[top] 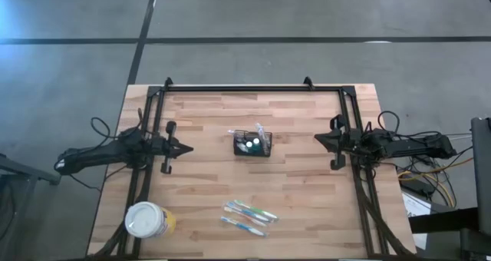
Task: Pick & Place toothbrushing station
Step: Put the green toothbrush into the black organizer
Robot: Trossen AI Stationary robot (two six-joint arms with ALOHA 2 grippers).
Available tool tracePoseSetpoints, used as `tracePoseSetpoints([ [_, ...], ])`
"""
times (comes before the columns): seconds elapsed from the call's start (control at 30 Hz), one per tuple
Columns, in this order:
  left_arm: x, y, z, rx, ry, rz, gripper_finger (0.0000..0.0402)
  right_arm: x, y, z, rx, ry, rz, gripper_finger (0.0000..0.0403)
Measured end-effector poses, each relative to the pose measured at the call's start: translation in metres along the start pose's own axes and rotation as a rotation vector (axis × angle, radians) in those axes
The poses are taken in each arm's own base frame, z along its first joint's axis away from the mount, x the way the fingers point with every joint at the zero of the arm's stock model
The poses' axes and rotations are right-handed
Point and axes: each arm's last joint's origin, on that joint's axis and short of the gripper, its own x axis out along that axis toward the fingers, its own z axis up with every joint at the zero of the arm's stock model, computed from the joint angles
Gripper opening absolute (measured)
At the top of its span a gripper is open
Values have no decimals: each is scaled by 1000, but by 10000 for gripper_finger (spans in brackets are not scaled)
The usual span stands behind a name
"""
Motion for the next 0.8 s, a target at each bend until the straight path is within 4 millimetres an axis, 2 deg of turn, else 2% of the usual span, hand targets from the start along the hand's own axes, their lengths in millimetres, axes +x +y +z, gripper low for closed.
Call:
tracePoseSetpoints([
  [0.4,1,0,-2,-35,1,4,3,0,1,0,40,2,26,8],
  [0.57,1,1,-3,-32,8,25,3,4,4,17,54,-16,97,8],
  [0.67,1,1,-3,-27,9,25,3,11,5,30,61,83,95,8],
  [0.8,1,1,-4,-36,12,24,3,29,8,48,107,305,68,8],
])
